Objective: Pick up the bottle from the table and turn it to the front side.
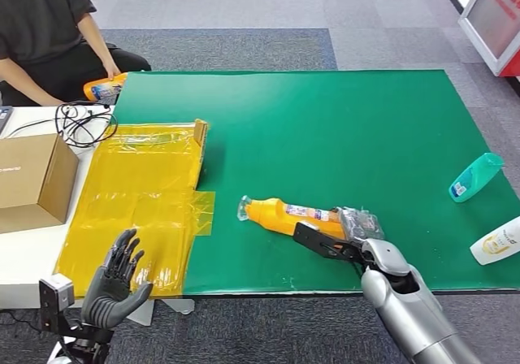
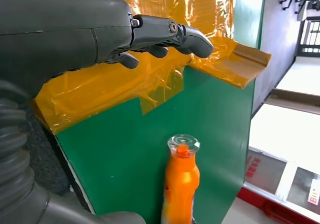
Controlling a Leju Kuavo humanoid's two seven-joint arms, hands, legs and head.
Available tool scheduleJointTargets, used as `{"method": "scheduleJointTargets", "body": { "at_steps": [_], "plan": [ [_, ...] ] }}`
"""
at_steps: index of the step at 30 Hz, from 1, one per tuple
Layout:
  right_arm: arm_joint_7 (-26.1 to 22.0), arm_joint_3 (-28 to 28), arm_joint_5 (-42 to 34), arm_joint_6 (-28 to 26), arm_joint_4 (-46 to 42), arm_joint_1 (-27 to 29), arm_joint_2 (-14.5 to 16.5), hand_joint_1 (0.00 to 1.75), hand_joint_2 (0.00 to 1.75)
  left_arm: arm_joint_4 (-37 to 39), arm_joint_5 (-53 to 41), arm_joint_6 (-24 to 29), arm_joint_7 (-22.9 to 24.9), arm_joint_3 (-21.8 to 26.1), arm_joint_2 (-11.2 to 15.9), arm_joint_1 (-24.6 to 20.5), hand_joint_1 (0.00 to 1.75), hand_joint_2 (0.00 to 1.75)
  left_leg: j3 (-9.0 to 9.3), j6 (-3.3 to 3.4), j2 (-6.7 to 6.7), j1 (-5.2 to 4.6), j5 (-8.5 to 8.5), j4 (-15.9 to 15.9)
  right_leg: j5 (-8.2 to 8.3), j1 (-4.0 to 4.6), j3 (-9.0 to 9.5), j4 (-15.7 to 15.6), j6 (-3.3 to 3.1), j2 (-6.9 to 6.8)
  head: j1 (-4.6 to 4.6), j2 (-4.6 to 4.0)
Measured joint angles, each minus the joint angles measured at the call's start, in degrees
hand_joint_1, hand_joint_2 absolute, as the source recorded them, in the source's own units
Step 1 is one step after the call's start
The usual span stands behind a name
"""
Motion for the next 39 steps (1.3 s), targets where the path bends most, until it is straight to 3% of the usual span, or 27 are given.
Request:
{"method": "scheduleJointTargets", "body": {
  "at_steps": [5,12,20,26,30,39],
  "plan": [
    [0.5,-1.6,0.1,-4.2,-9.7,4.4,1.9,1.75,1.75,-1.9,-0.1,-1.1,1.9,0.9,-1.5,1.2,0.00,1.75,-0.09,0.00,0.00,0.00,0.00,0.0,-0.01,0.00,-0.08,0.0,0.01,0.00,0.01,0.00],
    [-2.8,-4.4,-5.3,-8.9,-21.5,8.2,7.5,1.75,1.75,-4.9,1.9,-3.3,5.0,2.8,-4.3,2.0,0.00,1.75,-0.08,0.00,-0.01,0.00,0.00,0.0,-0.01,0.00,-0.08,0.0,0.01,-0.01,0.00,0.00],
    [-7.5,-4.7,-17.9,-10.9,-23.5,9.9,12.0,1.75,1.75,-5.9,13.9,-4.1,12.2,2.1,-4.5,1.5,0.00,1.75,-0.05,-0.01,-0.01,0.00,0.01,0.0,0.00,0.01,-0.08,0.0,0.00,0.00,0.01,0.00],
    [-11.7,-4.2,-22.3,-13.7,-18.2,10.0,13.7,1.75,1.75,-7.1,21.7,0.9,15.4,-4.0,-2.9,-1.6,0.00,1.75,-0.06,-0.02,-0.01,0.00,0.04,0.0,0.02,0.01,-0.06,0.0,-0.01,-0.01,0.01,0.00],
    [-14.3,-2.4,-20.7,-16.4,-16.3,10.6,14.0,1.75,1.75,-10.2,20.1,4.8,15.7,-10.2,-1.0,-4.0,0.00,1.75,-0.07,-0.02,-0.02,0.01,0.04,0.0,0.02,0.00,-0.07,0.0,-0.01,-0.01,0.01,0.00],
    [-16.6,2.2,-18.6,-19.4,-14.1,10.9,14.9,1.75,1.75,-14.3,14.7,13.5,23.2,-20.2,2.6,-10.1,0.00,1.75,-0.06,-0.03,-0.02,0.01,0.05,0.0,0.02,0.01,-0.06,0.0,-0.01,-0.01,0.00,0.00]
  ]
}}
